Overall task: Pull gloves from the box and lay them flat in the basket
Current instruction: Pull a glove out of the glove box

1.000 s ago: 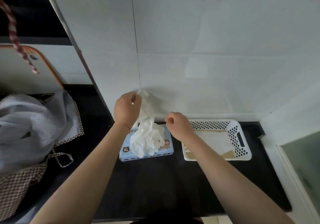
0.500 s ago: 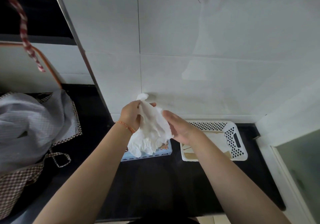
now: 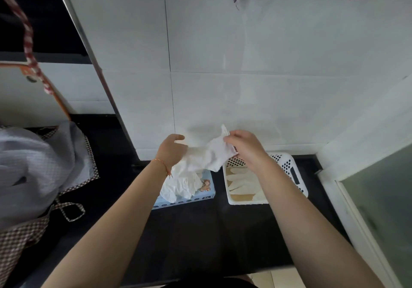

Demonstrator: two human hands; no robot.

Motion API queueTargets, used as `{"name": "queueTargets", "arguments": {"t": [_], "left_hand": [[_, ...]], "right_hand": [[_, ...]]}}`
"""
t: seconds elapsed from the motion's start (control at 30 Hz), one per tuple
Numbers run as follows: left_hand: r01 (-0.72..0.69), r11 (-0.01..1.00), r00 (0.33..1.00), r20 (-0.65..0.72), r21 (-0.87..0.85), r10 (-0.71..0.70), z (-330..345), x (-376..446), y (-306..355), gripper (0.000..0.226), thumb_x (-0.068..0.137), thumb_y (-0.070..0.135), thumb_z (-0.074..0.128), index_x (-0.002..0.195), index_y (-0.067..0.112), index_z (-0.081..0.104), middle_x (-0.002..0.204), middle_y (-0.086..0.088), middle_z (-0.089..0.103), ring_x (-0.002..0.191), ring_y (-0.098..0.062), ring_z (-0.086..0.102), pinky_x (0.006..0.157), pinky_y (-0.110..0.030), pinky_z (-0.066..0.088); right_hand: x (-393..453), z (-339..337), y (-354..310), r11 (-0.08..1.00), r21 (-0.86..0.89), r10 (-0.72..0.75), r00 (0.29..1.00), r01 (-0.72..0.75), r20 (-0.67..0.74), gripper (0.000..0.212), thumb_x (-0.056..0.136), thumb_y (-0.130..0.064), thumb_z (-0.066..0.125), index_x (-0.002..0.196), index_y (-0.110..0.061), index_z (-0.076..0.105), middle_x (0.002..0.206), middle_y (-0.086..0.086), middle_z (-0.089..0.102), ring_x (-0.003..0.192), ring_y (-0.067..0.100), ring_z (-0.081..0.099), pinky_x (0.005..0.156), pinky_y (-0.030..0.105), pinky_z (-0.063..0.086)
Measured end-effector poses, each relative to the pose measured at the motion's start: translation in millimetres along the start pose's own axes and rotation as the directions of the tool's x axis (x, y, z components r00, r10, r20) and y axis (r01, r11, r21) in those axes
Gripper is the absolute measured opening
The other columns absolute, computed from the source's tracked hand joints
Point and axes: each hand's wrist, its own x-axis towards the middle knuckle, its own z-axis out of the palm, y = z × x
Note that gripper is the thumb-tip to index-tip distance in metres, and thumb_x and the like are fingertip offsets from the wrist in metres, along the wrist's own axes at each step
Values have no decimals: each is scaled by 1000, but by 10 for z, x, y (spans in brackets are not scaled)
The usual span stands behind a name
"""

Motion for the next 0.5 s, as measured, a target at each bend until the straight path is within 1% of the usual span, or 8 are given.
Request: {"name": "queueTargets", "arguments": {"t": [0.07,0.13,0.17,0.23,0.33,0.4,0.43,0.5], "left_hand": [[-153,978,988,38,146,149,68,-81,45,46,86,3,54,128,20,53,108,-3,60,90,-16,57,72,-21,43],[-369,924,925,132,97,356,127,-181,157,54,82,1,57,129,28,54,125,4,56,114,-13,50,87,-22,39],[-435,898,885,208,58,416,154,-227,233,57,80,1,58,129,31,55,128,9,55,119,-9,47,91,-21,38],[-475,877,834,350,67,425,209,-276,359,52,80,7,66,125,32,59,128,15,55,121,-3,46,97,-18,36],[-477,856,840,389,197,378,279,-231,410,33,80,18,75,112,25,67,121,10,62,117,-8,54,98,-24,37],[-481,850,846,367,216,386,311,-210,394,18,81,21,76,97,13,71,105,5,68,103,-12,60,96,-28,42],[-476,857,849,356,197,389,322,-200,382,18,81,22,77,89,7,70,93,2,68,91,-14,61,90,-30,44],[-454,876,860,337,162,383,337,-196,372,26,81,23,77,78,1,63,74,-1,57,70,-15,51,71,-31,42]], "right_hand": [[-110,-33,-164,985,-148,-81,994,91,71,12,79,-22,58,68,-19,59,76,4,53,74,19,52,69,33,40],[-209,-46,-311,953,-261,-118,981,156,156,12,77,-21,54,66,-19,55,70,1,45,71,16,41,64,31,31],[-243,-52,-365,935,-304,-130,974,182,185,13,80,-17,53,67,-14,56,67,0,44,69,16,39,61,29,28],[-292,-54,-444,895,-378,-166,963,237,211,17,84,-11,50,70,-2,54,65,1,39,64,15,35,55,28,25],[-319,-88,-466,821,-492,-228,956,290,182,16,85,-6,44,71,-2,50,64,0,36,55,14,30,51,25,23],[-307,-137,-431,809,-524,-237,963,267,124,13,85,-4,43,76,-1,53,66,-3,44,58,14,36,52,26,27],[-302,-159,-408,808,-529,-240,965,259,107,12,84,-6,45,80,-1,55,69,-2,47,61,14,40,54,27,30],[-307,-184,-371,814,-526,-221,969,247,111,9,84,-16,53,80,-9,56,72,-5,49,64,13,43,56,28,33]]}}
